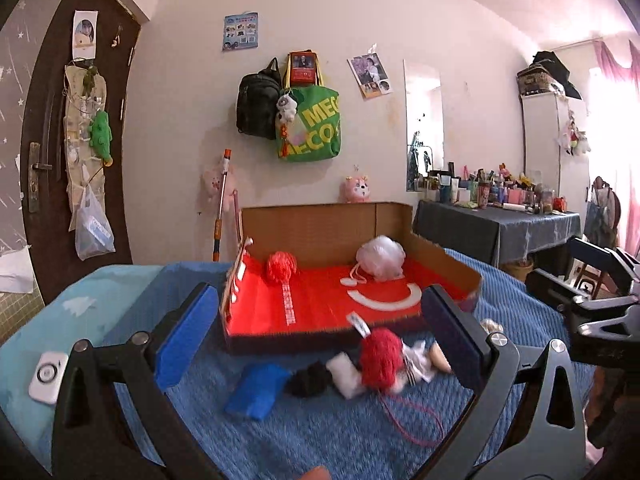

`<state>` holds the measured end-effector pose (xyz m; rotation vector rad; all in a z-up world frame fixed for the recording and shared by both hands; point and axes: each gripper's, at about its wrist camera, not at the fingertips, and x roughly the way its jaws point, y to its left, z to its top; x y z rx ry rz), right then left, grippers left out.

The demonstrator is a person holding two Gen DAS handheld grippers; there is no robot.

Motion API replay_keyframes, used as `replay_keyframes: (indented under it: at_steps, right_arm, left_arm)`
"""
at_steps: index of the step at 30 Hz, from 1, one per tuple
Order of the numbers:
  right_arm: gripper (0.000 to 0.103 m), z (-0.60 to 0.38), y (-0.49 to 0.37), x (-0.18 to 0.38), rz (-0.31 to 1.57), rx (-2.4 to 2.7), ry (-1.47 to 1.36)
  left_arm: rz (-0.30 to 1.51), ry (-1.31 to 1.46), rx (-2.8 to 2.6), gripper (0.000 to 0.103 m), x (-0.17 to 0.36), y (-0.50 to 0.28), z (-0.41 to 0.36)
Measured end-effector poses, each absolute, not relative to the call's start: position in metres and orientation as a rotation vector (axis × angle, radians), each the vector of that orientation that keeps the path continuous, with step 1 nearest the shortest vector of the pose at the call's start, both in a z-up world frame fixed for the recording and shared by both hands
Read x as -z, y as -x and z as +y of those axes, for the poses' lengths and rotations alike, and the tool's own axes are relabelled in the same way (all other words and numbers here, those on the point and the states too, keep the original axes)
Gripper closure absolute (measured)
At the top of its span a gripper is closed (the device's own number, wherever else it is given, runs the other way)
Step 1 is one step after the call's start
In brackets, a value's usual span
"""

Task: Organize soft objects
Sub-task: 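Grasp the blue cloth with the left tool while the right tool grasps the cream scrunchie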

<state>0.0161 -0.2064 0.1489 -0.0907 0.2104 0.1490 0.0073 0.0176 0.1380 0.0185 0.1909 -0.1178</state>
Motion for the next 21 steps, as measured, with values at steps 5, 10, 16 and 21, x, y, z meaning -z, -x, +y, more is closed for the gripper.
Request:
replay_keyframes:
  at_steps: [5,10,16,21]
  right_arm:
    - [0.000,-0.212,-0.010,-0.119,0.246,-0.177,0.041]
    - [0.000,-0.216,-0.002,-0.091,0.262,-0.175,0.000]
    - [0.000,-0.213,-0.003,-0.065,0.329,-0.173,-0.008]
    - [0.000,-0.219,-0.009,-0.046,0.406,-0.171,-0.034]
  left_arm:
    - [0.184,-0.018,0.095,0.000,-0.109,0.008,0.017]
    - [0.221,-0.005,0.089,0.000,-0.082,0.014,0.019]
    - [0.325,0.006,0.095,0.000,-0.056,0.007,0.021]
    - [0.379,0.023,0.089,0.000,-0.045,0.000,0.024]
